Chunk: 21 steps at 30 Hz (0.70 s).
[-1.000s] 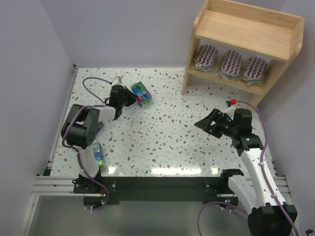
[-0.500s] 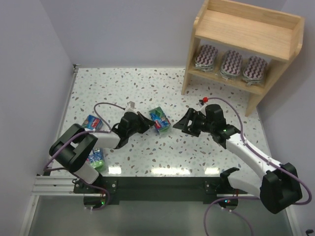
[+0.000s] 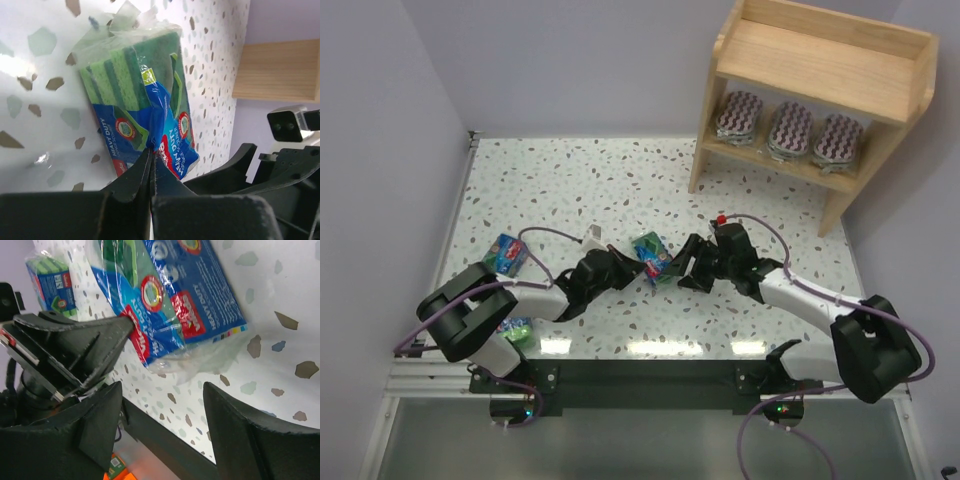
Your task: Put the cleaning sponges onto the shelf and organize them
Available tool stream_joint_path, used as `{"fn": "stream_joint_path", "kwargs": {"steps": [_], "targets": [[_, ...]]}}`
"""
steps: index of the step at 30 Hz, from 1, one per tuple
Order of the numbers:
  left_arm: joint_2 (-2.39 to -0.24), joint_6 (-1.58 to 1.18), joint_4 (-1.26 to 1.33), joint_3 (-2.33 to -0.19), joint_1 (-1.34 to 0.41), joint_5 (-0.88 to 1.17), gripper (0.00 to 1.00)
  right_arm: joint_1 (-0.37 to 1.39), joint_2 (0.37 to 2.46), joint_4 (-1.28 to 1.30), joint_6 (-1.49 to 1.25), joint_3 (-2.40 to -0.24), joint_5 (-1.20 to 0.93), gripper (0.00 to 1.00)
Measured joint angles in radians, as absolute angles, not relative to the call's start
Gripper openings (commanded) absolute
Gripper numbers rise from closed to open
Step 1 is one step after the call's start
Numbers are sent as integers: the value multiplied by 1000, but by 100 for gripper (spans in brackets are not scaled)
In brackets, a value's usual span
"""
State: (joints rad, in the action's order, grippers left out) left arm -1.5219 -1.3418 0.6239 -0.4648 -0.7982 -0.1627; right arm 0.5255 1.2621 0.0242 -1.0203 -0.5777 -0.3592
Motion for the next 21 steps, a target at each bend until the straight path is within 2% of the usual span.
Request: {"fn": "stream_joint_path", "kwargs": {"steps": [11,21], "targets": [[-1577,-1396,719,-426,-877,-188,0,528,1388,-31,-1071,-546,-327,67],[-1608,-1364,776,-420,-892,-126,0,531,1366,-10,-1068,-540,-295,66]]}}
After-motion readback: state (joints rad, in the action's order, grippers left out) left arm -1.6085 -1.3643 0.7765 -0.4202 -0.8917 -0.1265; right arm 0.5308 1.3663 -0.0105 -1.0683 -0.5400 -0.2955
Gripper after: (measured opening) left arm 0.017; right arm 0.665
